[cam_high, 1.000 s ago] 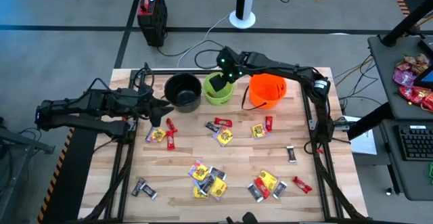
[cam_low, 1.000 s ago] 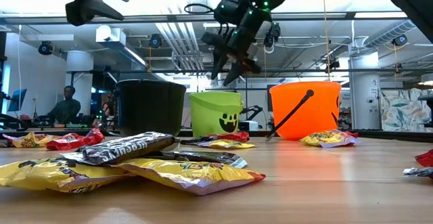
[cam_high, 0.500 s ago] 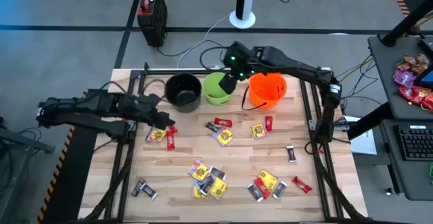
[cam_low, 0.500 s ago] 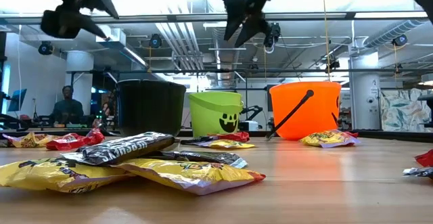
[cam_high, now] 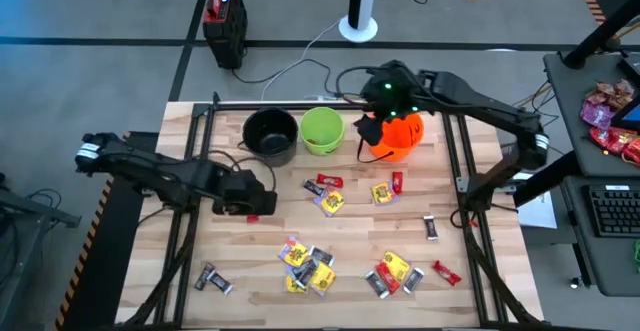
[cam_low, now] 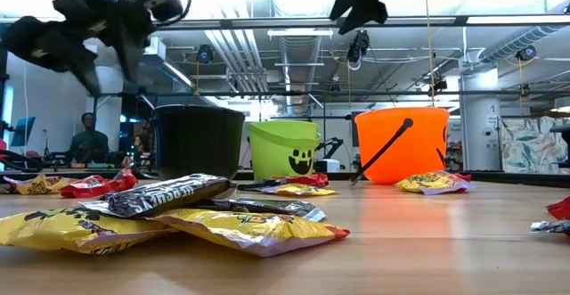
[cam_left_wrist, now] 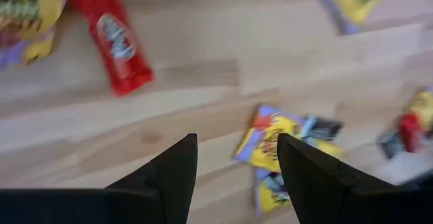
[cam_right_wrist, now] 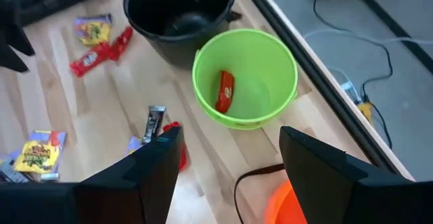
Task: Sort candy by brand, put in halloween buckets
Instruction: Put the yellow candy into the black bucket
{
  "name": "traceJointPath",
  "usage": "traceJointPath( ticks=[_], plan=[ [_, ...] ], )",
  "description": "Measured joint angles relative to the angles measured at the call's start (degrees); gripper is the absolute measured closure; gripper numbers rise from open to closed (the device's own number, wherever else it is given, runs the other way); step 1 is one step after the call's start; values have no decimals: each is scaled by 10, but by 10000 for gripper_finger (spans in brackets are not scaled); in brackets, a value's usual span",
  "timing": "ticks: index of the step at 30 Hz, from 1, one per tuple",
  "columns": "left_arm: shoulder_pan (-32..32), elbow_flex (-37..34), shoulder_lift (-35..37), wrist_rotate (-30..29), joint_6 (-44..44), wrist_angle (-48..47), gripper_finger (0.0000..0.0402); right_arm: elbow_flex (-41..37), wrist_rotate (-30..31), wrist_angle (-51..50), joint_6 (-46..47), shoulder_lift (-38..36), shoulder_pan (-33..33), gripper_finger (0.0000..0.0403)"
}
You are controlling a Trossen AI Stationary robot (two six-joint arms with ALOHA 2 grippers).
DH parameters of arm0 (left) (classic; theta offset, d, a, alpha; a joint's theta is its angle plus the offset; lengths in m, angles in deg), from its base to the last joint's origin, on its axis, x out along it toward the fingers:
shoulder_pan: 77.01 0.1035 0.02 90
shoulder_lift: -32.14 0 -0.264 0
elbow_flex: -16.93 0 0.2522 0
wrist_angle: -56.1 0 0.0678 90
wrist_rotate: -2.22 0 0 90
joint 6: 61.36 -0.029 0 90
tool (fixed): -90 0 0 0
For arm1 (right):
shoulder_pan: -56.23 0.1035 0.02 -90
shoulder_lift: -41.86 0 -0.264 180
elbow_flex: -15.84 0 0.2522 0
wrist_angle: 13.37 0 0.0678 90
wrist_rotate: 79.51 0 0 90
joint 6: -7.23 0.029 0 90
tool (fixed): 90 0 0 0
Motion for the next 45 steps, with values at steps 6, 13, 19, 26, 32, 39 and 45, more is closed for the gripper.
traceJointPath(
  ticks=[6,13,19,26,32,39,45],
  plan=[
    [1,43,-41,6,0,-168,214,-58,0,43,21,-43,0,162],
    [44,6,-30,-5,-123,-206,214,-66,-5,47,43,-35,0,159],
    [91,-86,5,-23,-275,-144,214,-66,-6,48,54,-22,0,160],
    [118,-153,12,-61,-371,-77,214,-66,-6,47,81,-14,1,158],
    [120,-198,1,-37,-373,-17,214,-66,-5,47,93,-14,1,159],
    [120,-231,-9,-37,-375,26,261,-66,-4,47,101,-14,1,158],
    [120,-221,-5,-31,-385,29,347,-66,-4,47,105,-14,1,160]
  ],
)
